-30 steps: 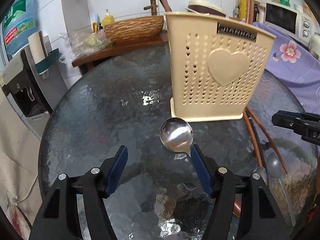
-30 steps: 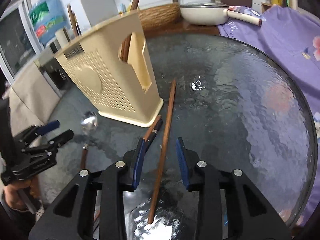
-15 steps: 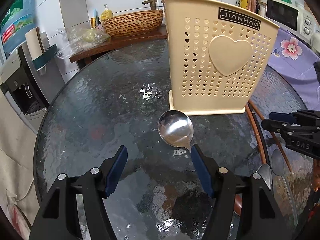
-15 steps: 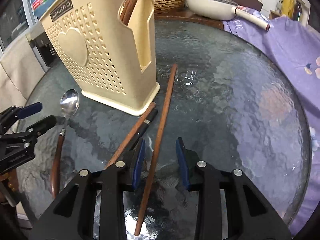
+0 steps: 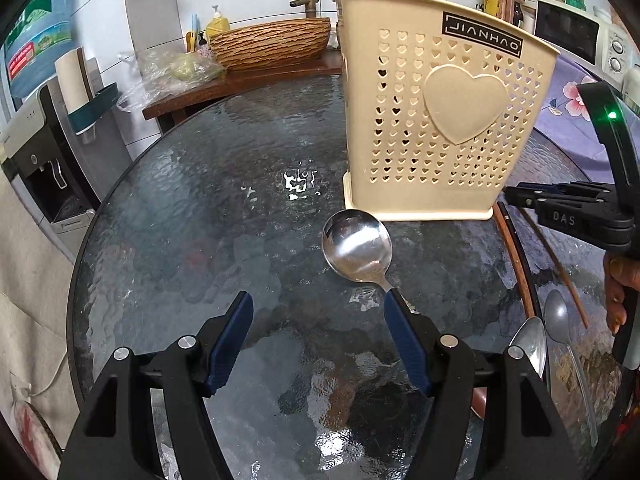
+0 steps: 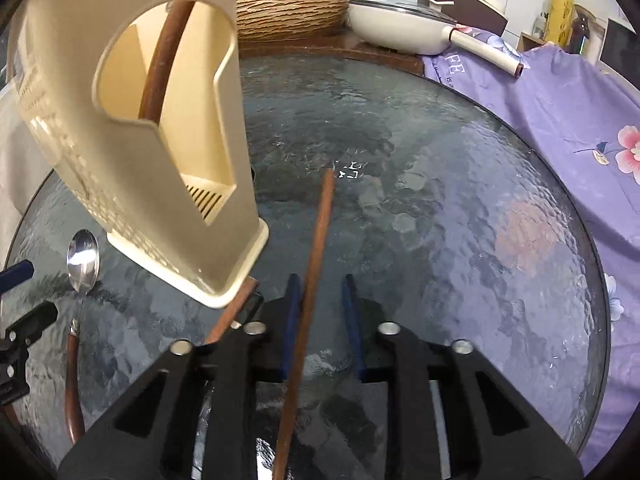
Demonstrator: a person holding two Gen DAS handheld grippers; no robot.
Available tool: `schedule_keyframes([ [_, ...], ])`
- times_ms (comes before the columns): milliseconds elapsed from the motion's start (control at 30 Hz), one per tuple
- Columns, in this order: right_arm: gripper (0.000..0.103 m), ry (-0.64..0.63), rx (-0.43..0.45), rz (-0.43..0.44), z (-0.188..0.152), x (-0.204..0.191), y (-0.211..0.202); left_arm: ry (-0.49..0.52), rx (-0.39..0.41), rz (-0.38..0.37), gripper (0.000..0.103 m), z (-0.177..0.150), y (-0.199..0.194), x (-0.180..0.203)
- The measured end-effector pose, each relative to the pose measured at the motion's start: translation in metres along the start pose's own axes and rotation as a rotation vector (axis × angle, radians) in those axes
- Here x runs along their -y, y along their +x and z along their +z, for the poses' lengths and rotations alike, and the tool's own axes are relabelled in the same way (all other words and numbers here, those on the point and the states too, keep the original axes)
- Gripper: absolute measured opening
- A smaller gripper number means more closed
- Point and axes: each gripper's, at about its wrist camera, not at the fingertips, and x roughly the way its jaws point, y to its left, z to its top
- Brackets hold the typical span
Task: Organize utensils
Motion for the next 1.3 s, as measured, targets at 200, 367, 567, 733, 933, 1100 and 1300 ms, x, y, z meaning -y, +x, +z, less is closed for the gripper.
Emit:
schedule_keyframes([
  [200,0.008,-0.061,-0.022,-0.016,-0.02,-0.002,-0.017,0.001,0.006,-0.009,0.066,0.0,-0.001,0.002],
  [367,0.007,-0.04,-0.074,0.025,-0.046,0.008,-0.04,-0.004,0.019,-0.018,0.066,-0.002,-0.006,0.002],
  [567,0.009,-0.026,-0.104,0.081,-0.061,0.013,-0.054,-0.006,0.014,-0.02,0.066,-0.004,-0.005,0.001],
  [733,0.045,0.027,-0.047,0.101,-0.052,0.021,-0.052,-0.012,0.015,-0.016,0.068,-0.002,-0.004,0.0],
  [933,0.04,-0.032,-0.063,0.067,-0.027,0.006,-0.035,0.001,0.008,-0.001,0.068,0.006,-0.001,0.009],
  [1100,0.036,-0.03,-0.088,0.043,-0.019,0.003,-0.023,0.013,-0.016,0.016,0.071,0.015,0.008,0.02],
  [1300,0.032,-0.03,-0.095,0.038,-0.016,0.002,-0.021,0.004,-0.043,0.054,0.077,0.026,0.019,0.033],
])
